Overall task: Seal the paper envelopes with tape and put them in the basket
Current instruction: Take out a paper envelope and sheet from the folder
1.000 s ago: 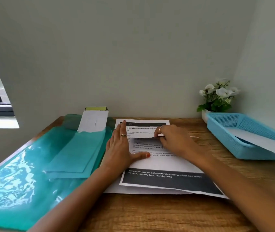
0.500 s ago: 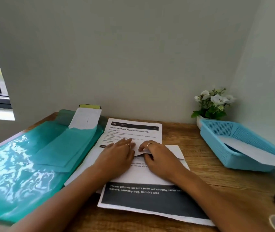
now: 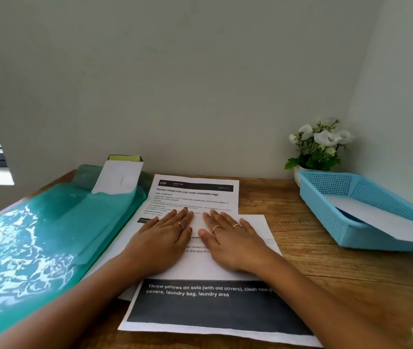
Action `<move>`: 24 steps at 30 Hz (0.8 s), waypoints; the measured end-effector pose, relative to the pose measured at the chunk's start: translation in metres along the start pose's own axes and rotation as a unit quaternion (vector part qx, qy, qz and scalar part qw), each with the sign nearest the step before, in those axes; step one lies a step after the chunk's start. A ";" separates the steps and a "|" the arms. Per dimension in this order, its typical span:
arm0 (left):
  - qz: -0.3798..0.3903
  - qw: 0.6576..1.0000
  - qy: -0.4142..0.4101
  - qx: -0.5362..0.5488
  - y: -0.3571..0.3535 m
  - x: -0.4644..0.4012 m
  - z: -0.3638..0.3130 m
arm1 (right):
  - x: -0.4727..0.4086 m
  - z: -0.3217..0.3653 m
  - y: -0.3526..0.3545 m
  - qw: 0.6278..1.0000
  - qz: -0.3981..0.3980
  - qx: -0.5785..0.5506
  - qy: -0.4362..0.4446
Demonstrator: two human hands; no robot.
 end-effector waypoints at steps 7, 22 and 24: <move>0.024 0.999 0.034 0.001 0.001 0.002 0.008 | 0.005 -0.045 0.016 0.992 0.052 -0.005 -0.115; 0.008 0.999 0.033 0.031 0.011 -0.001 0.008 | 0.001 -0.032 0.035 0.996 0.051 -0.010 -0.067; -0.010 0.998 0.034 0.050 0.016 -0.001 0.006 | 0.006 -0.038 0.046 0.996 0.030 -0.011 -0.083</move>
Point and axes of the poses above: each hand's wrist, its own x-axis away from the middle knuckle, its own y-axis out of the back of the hand, z = x × y, the point moved 7 cm from there along -x, towards the middle knuckle, and after that the axes turned 11 degrees about -x, right-handed, at the moved point
